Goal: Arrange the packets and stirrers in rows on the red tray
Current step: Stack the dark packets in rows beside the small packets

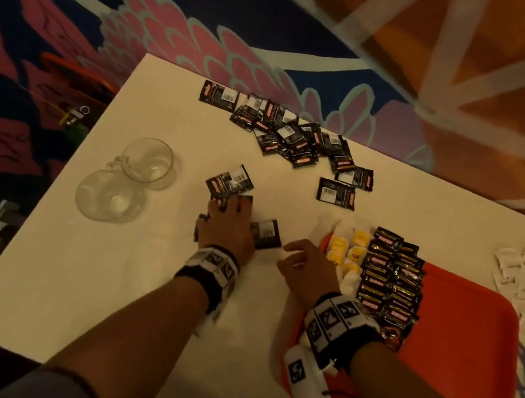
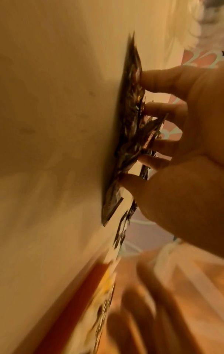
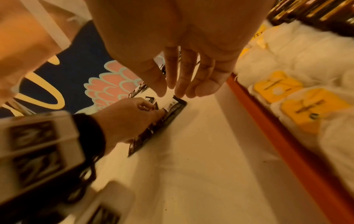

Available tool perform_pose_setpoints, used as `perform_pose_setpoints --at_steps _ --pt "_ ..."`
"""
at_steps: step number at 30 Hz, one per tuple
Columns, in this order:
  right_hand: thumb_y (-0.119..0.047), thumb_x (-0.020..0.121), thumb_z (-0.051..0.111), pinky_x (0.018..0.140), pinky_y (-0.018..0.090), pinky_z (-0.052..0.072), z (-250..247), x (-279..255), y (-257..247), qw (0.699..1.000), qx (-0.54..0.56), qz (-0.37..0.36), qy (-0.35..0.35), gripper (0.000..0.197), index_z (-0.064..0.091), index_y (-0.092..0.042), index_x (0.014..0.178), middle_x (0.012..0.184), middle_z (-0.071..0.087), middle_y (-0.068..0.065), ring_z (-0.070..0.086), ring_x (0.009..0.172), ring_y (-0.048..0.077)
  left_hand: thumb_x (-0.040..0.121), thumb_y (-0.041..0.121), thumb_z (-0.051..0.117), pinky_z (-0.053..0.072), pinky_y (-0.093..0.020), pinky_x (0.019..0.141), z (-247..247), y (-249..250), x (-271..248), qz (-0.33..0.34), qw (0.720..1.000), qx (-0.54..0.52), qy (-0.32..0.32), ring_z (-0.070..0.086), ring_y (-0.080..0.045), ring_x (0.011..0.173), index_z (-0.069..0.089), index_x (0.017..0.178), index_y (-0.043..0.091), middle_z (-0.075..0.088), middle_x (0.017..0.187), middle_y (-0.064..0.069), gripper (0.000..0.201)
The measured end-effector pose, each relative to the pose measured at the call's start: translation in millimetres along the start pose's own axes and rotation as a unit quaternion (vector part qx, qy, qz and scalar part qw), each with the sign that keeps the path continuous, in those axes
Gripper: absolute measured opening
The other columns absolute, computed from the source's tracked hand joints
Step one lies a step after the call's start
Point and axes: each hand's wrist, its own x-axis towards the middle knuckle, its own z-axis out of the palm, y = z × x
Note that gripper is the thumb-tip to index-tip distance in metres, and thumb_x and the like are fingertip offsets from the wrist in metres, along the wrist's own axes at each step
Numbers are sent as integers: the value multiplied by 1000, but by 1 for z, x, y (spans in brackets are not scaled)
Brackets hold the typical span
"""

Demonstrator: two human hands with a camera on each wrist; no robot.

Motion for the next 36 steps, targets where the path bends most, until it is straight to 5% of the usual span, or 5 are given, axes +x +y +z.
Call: perform_pose_setpoints --at_steps 6,10,20,29,36 --pt "-32 85 70 99 35 42 32 3 -1 969 -239 -61 -37 44 53 -24 125 125 49 7 50 115 27 97 46 49 37 -52 103 25 -14 -58 12 999 -16 -30 27 -33 137 22 153 33 27 158 5 64" --pt "-30 86 68 100 34 39 49 -2 0 959 -271 -71 -38 50 50 -29 133 138 36 2 35 125 26 96 51 49 40 -49 102 18 -33 -62 9 999 -39 -12 29 -32 135 27 151 37 18 159 0 61" --pt "-31 86 67 78 28 45 49 6 -1 969 -243 -22 -40 26 59 -19 108 113 58 5 55 99 23 78 65 69 45 -50 100 11 -66 -66 -10 995 -59 -77 22 -33 137 16 155 38 11 159 -1 97" --pt "-32 95 55 70 30 43 38 13 9 988 -150 38 19 29 49 -13 118 105 64 14 61 94 32 89 39 63 50 -41 86 30 -50 -99 -38 989 -139 -30 42 -28 120 32 149 34 30 143 -2 68" --pt "-39 89 63 65 30 45 57 9 5 984 -179 -2 -3 27 47 -22 104 86 55 1 54 75 23 87 52 65 43 -45 100 28 -29 -84 -152 953 -263 -3 43 -34 128 29 149 15 37 142 -11 82"
